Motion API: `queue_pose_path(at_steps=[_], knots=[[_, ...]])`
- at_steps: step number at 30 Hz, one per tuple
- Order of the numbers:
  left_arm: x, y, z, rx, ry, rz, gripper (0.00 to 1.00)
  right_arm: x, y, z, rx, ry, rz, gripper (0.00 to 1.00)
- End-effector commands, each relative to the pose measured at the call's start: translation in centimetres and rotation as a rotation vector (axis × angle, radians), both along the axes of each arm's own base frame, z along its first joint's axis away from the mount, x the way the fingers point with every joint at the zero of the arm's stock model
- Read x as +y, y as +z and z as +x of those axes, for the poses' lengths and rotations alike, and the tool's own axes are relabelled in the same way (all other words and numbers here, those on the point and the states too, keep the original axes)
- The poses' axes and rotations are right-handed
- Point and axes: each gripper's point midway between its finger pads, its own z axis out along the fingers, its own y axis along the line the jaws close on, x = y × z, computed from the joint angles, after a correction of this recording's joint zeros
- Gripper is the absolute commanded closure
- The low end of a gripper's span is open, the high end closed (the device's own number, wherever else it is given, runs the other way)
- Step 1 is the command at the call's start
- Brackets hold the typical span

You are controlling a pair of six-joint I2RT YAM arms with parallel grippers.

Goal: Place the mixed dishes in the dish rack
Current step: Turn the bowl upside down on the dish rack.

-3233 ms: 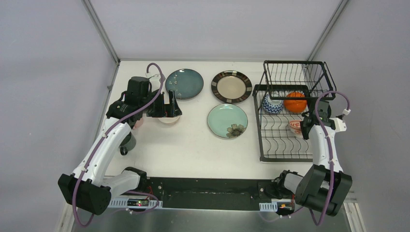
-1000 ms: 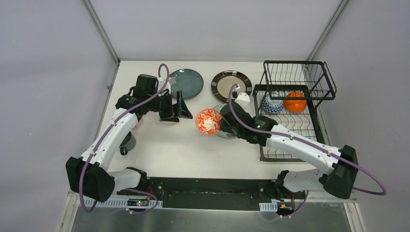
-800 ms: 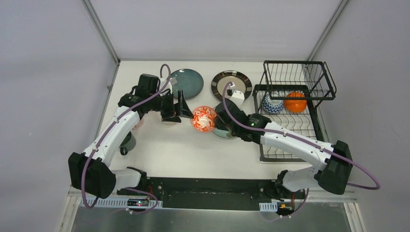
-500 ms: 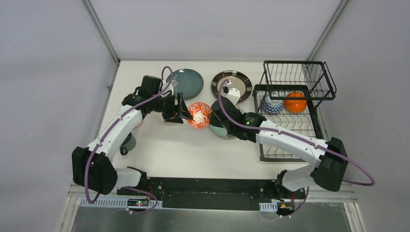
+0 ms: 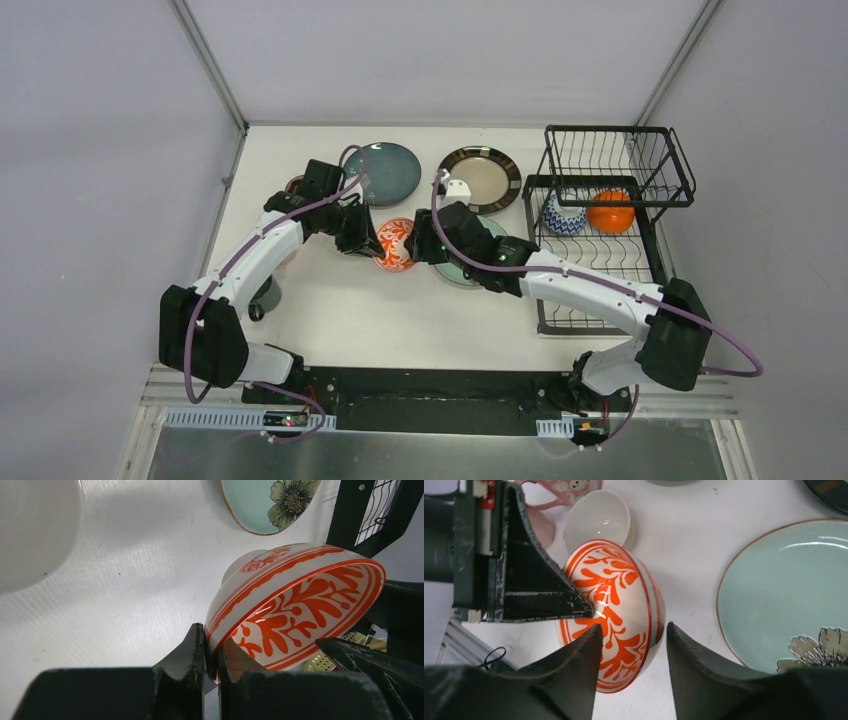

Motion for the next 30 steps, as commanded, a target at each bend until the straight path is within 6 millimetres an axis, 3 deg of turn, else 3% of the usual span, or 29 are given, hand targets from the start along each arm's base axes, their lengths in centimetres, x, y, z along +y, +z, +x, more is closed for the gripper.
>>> queue_pose_path(at_steps=[1, 9, 11, 20, 30], knots=[[0.2, 2.3, 1.7, -0.144, -0.012, -0.018, 1.00, 0.8, 3.8, -0.4, -0.054, 0.104, 0.148, 0.44], [0.2, 5.3, 1.7, -0.225, -0.015, -0.139, 1.00, -0.2, 6.6, -0.9, 0.030, 0.216, 0.412, 0.06], [0.0, 6.3, 1.6, -0.232, -0.028, -0.208, 1.00, -0.2, 7.1, -1.0, 0.050, 0.249, 0.455, 0.02], [-0.7, 9.9, 0.5, -0.255, -0.110, -0.418, 1.00, 0.9, 7.8, -1.6, 0.105, 0.355, 0.561, 0.04], [-1.1, 10.4, -0.6, -0.252, -0.149, -0.465, 1.00, 2.3, 6.9, -1.0, 0.147, 0.374, 0.607, 0.13]])
